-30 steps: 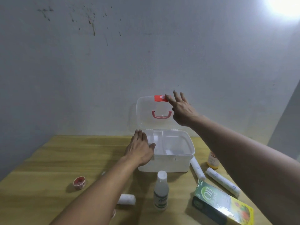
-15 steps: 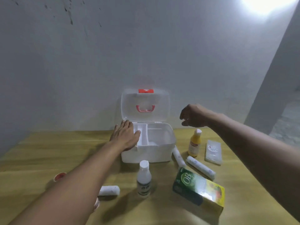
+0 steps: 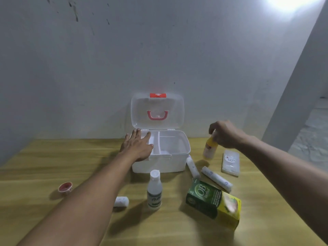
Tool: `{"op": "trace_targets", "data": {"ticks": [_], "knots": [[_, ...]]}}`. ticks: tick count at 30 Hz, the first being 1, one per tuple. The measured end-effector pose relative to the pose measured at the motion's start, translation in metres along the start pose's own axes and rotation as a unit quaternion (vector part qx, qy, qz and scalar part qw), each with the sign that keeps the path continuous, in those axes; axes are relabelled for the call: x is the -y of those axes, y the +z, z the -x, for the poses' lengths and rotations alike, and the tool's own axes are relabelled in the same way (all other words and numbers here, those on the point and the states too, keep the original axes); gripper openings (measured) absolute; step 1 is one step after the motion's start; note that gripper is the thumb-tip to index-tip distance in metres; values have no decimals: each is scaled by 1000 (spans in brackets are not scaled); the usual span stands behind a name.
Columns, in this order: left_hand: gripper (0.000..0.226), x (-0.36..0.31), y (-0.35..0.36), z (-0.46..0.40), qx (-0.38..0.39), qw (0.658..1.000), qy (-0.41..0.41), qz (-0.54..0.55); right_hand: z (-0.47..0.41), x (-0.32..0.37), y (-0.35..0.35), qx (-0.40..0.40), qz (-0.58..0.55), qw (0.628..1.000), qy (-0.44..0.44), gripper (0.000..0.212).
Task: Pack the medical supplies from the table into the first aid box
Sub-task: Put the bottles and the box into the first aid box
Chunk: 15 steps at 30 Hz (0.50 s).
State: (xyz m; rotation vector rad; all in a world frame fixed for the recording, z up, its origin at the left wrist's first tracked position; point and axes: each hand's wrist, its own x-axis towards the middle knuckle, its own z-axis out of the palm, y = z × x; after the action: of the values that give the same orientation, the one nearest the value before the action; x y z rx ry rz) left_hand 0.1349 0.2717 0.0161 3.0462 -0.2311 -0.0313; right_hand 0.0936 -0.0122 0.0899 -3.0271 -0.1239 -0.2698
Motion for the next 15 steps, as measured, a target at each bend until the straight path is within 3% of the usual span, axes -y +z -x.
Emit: {"op": "trace_targets", "data": {"ticks": [5,12,15], "knots": [[58,1,0,1,6,1000,0,-6,-16,25,-38,-77,-28,996,-38,21],[59,0,-1,3,6,1000,-1,5,-25,67,-36,-95,-58,990,-90,25],[59,1,-1,2,6,1000,-1,11,-31,66,-35,-90,-24,994,-60,26]]}}
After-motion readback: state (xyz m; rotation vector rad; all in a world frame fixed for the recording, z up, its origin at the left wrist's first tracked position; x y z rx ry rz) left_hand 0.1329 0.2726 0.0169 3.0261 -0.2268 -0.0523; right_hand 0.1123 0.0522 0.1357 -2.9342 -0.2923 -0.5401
